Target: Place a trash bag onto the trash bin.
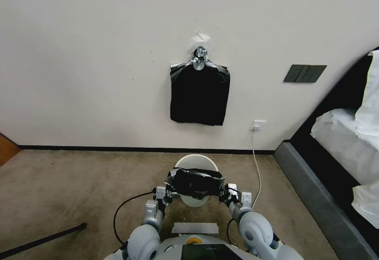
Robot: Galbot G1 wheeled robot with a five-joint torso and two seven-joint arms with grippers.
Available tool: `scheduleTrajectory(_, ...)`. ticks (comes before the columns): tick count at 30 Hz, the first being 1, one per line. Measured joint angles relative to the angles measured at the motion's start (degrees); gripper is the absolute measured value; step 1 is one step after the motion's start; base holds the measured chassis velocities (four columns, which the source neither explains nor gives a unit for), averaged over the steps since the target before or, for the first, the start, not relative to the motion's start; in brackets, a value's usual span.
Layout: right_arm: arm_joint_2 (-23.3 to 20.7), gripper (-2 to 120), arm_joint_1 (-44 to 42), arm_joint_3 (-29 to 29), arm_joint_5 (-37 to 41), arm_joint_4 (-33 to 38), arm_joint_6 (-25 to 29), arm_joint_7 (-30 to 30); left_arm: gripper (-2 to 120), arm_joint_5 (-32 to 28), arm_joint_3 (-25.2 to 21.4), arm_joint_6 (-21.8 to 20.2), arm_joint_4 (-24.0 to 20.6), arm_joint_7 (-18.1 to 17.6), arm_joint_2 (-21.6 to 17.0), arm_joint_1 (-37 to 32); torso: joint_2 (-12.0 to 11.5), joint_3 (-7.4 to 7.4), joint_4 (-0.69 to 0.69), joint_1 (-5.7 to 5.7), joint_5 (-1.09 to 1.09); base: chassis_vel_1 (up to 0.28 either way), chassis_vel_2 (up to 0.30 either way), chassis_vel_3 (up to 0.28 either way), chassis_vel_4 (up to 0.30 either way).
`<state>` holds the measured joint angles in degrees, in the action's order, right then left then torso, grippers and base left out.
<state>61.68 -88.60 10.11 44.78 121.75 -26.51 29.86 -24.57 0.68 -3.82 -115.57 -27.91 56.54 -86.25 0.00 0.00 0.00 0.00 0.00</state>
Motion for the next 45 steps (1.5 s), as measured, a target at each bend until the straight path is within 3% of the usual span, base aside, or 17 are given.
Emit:
scheduleTrajectory(2, 0.10, 0, -0.79, 0.01, -0.73, 0.13, 0.25, -0.30, 0, 0.08, -0.09, 0.02, -0.28, 0.30, -0.30, -0.85, 0.00, 0.00, 0.01, 0.00, 0.00, 0.000, 0.000, 0.000, 0.000)
scheduleTrajectory(5, -0.15, 15, -2.92, 0.25, -2.21, 1.24, 0.39, -0.31, 13, -0.02, -0.66, -2.97, -1.74, 0.22, -0.85, -2.10, 0.00, 0.00, 0.00, 0.00, 0.00, 0.000, 0.000, 0.000, 0.000)
scheduleTrajectory(10, -0.76, 30, -4.98, 0.69, -3.89, 2.49, 0.68, -0.36, 28, 0.29, -1.60, -4.50, -2.31, 0.15, -0.97, -3.19, 0.00, 0.00, 0.00, 0.00, 0.00, 0.000, 0.000, 0.000, 0.000)
scheduleTrajectory(13, -1.09, 45, -6.40, 1.00, -5.22, 3.82, 0.96, -0.51, 42, 0.76, -2.95, -5.26, -3.36, 0.13, -1.14, -4.28, 0.00, 0.00, 0.00, 0.00, -0.01, 0.000, 0.000, 0.000, 0.000)
scheduleTrajectory(23, -2.09, 79, -10.62, 1.75, -8.68, 7.57, 1.19, -0.68, 76, 4.54, -6.14, -4.88, -6.97, 0.13, -3.41, -8.26, 0.00, 0.00, -0.01, 0.00, 0.00, 0.000, 0.000, 0.000, 0.000)
scheduleTrajectory(28, -3.35, 96, -13.60, 2.68, -10.30, 10.66, 1.26, -1.20, 95, 9.21, -6.97, -3.61, -8.06, 0.07, -3.62, -10.69, 0.00, 0.00, 0.00, 0.00, 0.00, 0.000, 0.000, 0.000, 0.000)
scheduleTrajectory(35, -4.84, 100, -16.74, 3.78, -14.87, 14.55, 4.46, -4.53, 100, 15.21, -8.88, 1.09, -9.13, -0.06, -2.69, -14.02, 0.00, 0.00, -0.01, 0.00, 0.00, 0.000, 0.000, 0.000, 0.000)
scheduleTrajectory(41, -6.50, 100, -18.18, 6.16, -18.90, 19.00, 11.05, -14.23, 100, 17.23, -12.68, 9.22, -10.98, -0.16, 1.75, -18.65, 0.00, 0.00, -0.01, 0.00, 0.01, 0.000, 0.000, 0.000, 0.000)
scheduleTrajectory(45, -8.03, 100, -16.56, 9.28, -19.27, 21.05, 11.26, -21.27, 100, 17.79, -15.89, 12.31, -10.99, 0.38, 4.97, -20.17, 0.00, -0.01, -0.01, 0.00, 0.00, 0.000, 0.000, 0.000, 0.000)
